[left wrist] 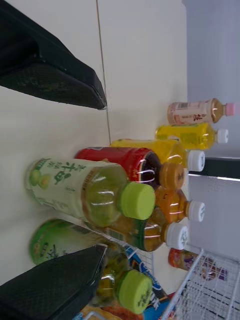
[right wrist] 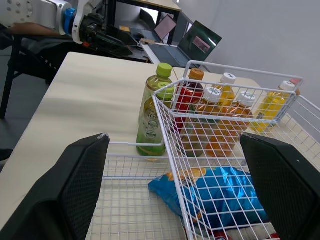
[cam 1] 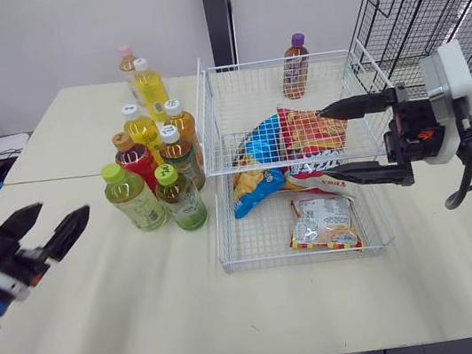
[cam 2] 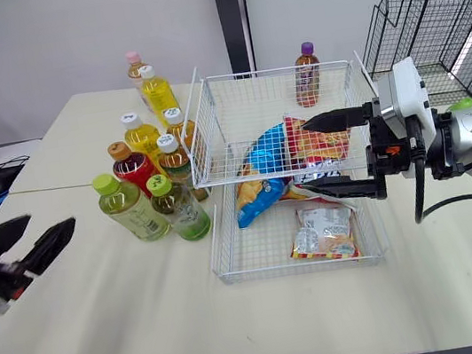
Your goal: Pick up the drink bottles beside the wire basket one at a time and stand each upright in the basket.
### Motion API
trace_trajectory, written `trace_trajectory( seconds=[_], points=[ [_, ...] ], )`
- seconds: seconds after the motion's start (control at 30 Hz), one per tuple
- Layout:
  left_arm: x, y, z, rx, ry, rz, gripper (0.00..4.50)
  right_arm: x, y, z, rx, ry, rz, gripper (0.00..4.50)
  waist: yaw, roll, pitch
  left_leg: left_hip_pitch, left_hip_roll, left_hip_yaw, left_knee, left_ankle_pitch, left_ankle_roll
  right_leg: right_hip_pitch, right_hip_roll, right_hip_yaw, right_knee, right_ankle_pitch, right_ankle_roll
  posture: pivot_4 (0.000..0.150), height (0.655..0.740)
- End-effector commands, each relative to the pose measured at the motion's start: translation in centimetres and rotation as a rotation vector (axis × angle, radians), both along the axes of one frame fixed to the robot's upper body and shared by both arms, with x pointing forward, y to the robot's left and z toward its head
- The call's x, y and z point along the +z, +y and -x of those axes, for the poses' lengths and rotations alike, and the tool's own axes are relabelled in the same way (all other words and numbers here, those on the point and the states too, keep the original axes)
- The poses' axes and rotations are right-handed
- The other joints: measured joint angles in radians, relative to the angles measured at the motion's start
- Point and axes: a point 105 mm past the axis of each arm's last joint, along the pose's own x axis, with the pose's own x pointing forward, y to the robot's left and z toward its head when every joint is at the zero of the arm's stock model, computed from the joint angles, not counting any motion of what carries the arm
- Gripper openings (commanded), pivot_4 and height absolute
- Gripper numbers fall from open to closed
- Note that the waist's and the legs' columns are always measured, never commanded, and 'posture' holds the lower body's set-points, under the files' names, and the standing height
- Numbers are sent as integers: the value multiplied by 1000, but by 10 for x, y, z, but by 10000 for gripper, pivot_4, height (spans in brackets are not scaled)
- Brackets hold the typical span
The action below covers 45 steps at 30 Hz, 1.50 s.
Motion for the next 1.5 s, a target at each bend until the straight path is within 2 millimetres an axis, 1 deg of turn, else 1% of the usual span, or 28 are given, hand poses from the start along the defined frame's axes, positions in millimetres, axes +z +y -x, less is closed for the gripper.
trace_trajectory(
  seconds=[0.03, 0.1, 0.2, 0.3, 0.4, 0.6, 0.7, 0.83, 0.9, 0.97, 1.1, 1.13, 1.23, 1.37, 1.5],
  points=[
    [13, -15, -13, 16, -37, -17, 45000, 11, -3, 4, -4, -58, 4, 44554, -1, 0, 0, 0, 0, 0, 0, 0, 0, 0, 0, 0, 0, 0, 0, 1500, 7400],
    [13, -21, -21, 28, -26, -35, 45000, 11, -4, 5, -10, -59, 5, 44554, -1, 0, 0, 0, -1, 0, 0, 0, 0, 0, 1, 1, 0, 0, 0, 1500, 7400],
    [12, -19, -32, 88, -12, -56, 45000, 11, -4, 7, -14, -60, 6, 44554, -4, 0, 0, 0, 0, 0, -1, 0, 0, -1, 2, 1, 0, 0, 0, 1500, 7400],
    [12, -23, -44, 110, 11, -64, 45000, 12, -5, 7, -19, -60, 7, 44554, -3, 0, 0, 0, 1, 0, -1, 0, 0, -1, 4, 1, 0, 0, 0, 1500, 7400],
    [12, -25, -52, 125, 29, -58, 45000, 13, -5, 7, -22, -60, 6, 44554, -2, 0, 0, 0, 1, 0, 0, 0, 0, -1, 4, 1, 0, 0, 0, 1500, 7400],
    [8, -30, -61, 139, 65, -84, 45000, 14, -5, 7, -26, -60, 6, 44554, -2, 0, 0, -1, 0, 0, 0, 0, 0, -1, 4, 1, 0, 0, 0, 1500, 7400],
    [4, -31, -61, 145, 77, -135, 45000, 14, -6, 7, -30, -60, 8, 44554, -2, 0, 0, -1, 0, 0, 0, 0, 0, -1, 4, 1, 0, 0, 0, 1500, 7400],
    [0, -33, -62, 146, 82, -137, 45000, 14, -6, 7, -34, -59, 11, 44554, -2, 0, 0, -1, 0, 0, 0, 0, 0, -1, 4, 1, 0, 0, 0, 1500, 7400],
    [-3, -34, -62, 145, 93, -136, 41931, 14, -6, 7, -35, -59, 11, 45000, -2, 0, 0, -1, 0, 0, 0, 0, 0, -1, 4, 1, 0, 0, 0, 1500, 7400],
    [-5, -37, -62, 130, 102, -125, 37288, 15, -6, 6, -36, -60, 11, 45000, -2, 0, 0, -1, 0, 0, 0, 0, 0, -1, 4, 1, 0, 0, 0, 1500, 7400],
    [-5, -39, -64, 127, 106, -121, 24893, 15, -6, 6, -38, -63, 9, 45000, -2, 0, 0, -1, 0, 0, 0, 0, 0, -1, 4, 1, 0, 0, 0, 1500, 7400],
    [-5, -38, -64, 128, 108, -121, 21179, 16, -6, 6, -39, -64, 9, 45000, -2, -1, 0, -1, 0, 0, 0, 0, 0, -1, 4, 1, 0, 0, 0, 1500, 7400],
    [-6, -37, -64, 134, 109, -123, 13911, 17, -7, 6, -44, -67, 5, 45000, -2, 0, 0, -1, 0, 0, 0, 0, 0, -1, 4, 1, 0, 0, 0, 1500, 7400],
    [-2, -34, -62, 142, 93, -124, 13842, 19, -8, 7, -52, -74, 1, 45000, -2, -1, 0, -1, 0, 0, 0, 0, 0, -1, 4, 1, 0, 0, 0, 1500, 7400],
    [7, -27, -54, 127, 72, -131, 13842, 23, -10, 7, -65, -87, -6, 45000, -3, -1, 0, -1, 0, 0, -1, 0, 0, -1, 4, 1, 0, 0, 0, 1500, 7400]
  ],
)
